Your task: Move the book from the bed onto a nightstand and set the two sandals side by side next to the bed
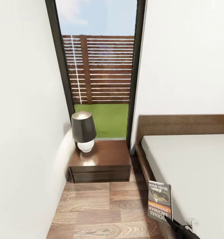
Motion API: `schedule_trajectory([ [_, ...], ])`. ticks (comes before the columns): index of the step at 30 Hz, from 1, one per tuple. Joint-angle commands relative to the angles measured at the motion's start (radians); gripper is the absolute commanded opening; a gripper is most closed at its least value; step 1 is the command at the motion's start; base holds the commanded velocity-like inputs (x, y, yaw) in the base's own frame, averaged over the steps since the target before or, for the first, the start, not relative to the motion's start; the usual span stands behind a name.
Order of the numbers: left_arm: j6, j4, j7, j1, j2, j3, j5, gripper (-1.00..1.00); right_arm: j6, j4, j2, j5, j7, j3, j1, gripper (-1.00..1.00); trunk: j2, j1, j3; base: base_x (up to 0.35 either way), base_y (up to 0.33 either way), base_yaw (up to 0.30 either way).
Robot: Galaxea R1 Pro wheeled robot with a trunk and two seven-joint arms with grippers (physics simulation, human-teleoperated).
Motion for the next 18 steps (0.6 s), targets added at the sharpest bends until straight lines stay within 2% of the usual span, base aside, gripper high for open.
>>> schedule_trajectory([
  [1,-0.010,0.000,0.003,-0.001,0.000,-0.005,-0.009,1.00,-0.006,0.004,-0.001,0.004,0.004,-0.011,-0.002,-1.00,-0.001,0.001,-0.001,0.294,0.000,0.000],
  [18,-0.010,0.000,0.003,-0.001,0.000,-0.005,-0.009,1.00,-0.006,0.004,-0.001,0.004,0.004,-0.011,-0.002,-1.00,-0.001,0.001,-0.001,0.289,0.000,0.000],
])
